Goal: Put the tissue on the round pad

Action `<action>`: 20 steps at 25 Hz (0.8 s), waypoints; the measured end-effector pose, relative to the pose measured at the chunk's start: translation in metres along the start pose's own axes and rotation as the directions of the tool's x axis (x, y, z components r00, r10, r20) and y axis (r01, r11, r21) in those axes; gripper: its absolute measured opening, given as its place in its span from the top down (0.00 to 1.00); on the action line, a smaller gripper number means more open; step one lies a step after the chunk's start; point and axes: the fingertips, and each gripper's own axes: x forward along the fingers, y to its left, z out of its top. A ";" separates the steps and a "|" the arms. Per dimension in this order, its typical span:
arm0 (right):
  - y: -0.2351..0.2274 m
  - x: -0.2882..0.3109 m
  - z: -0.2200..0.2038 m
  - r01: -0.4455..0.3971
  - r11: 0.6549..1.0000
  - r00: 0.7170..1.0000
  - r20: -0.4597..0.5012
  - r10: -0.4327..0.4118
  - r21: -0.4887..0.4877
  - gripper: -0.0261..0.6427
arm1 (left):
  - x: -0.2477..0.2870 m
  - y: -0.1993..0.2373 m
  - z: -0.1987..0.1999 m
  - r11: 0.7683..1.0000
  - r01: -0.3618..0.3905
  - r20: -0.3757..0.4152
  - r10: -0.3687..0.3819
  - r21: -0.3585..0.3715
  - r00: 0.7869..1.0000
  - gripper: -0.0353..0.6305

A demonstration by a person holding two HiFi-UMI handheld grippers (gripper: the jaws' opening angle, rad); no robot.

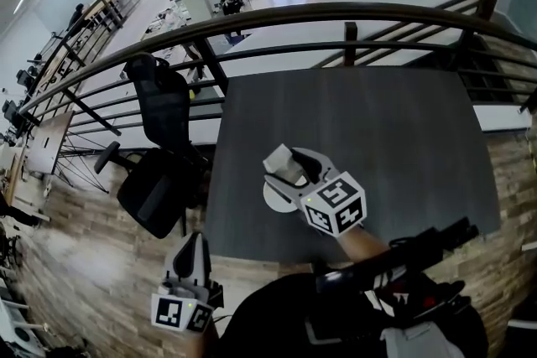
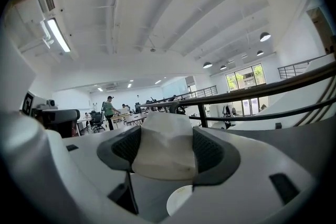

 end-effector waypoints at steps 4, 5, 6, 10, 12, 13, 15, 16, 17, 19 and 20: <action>-0.022 0.017 -0.022 -0.008 1.000 0.999 -0.042 0.008 -0.001 0.49 | 0.015 0.001 -0.003 1.000 -0.029 -0.002 0.029 0.005 1.000 0.94; -0.025 0.018 -0.029 -0.003 1.000 0.998 -0.058 0.003 0.001 0.49 | 0.014 0.000 -0.002 0.999 -0.039 -0.005 0.039 0.001 0.999 0.94; -0.029 0.018 -0.034 0.004 1.000 0.997 -0.073 -0.004 0.003 0.49 | 0.013 -0.003 0.000 0.999 -0.047 -0.004 0.047 0.000 0.999 0.94; -0.044 0.020 -0.050 0.024 1.000 0.994 -0.107 -0.022 0.011 0.49 | 0.012 -0.012 0.006 0.998 -0.068 -0.010 0.068 0.006 0.998 0.94; -0.050 0.025 -0.061 0.025 1.000 0.993 -0.119 -0.023 0.015 0.49 | 0.013 -0.013 0.004 0.997 -0.078 -0.012 0.078 0.009 0.997 0.94; -0.052 0.028 -0.068 0.024 1.000 0.991 -0.131 -0.022 0.018 0.49 | 0.013 -0.012 0.003 0.996 -0.086 -0.017 0.086 0.011 0.996 0.94; -0.057 0.032 -0.082 0.019 1.000 0.987 -0.160 -0.016 0.022 0.49 | 0.015 -0.014 0.005 0.995 -0.095 -0.012 0.095 0.008 0.995 0.94; -0.059 0.033 -0.087 0.015 1.000 0.985 -0.171 -0.011 0.018 0.49 | 0.017 -0.018 0.011 0.996 -0.092 0.006 0.092 -0.001 0.996 0.94; -0.061 0.035 -0.093 0.010 1.000 0.983 -0.184 -0.007 0.011 0.49 | 0.020 -0.022 0.018 0.996 -0.086 0.028 0.087 -0.011 0.996 0.94; -0.065 0.040 -0.107 0.002 1.000 0.976 -0.219 0.000 0.009 0.49 | 0.024 -0.028 0.027 0.997 -0.078 0.059 0.079 -0.017 0.995 0.94; -0.066 0.041 -0.115 0.001 1.000 0.971 -0.239 0.002 0.013 0.49 | 0.025 -0.030 0.029 0.997 -0.075 0.066 0.076 -0.014 0.995 0.94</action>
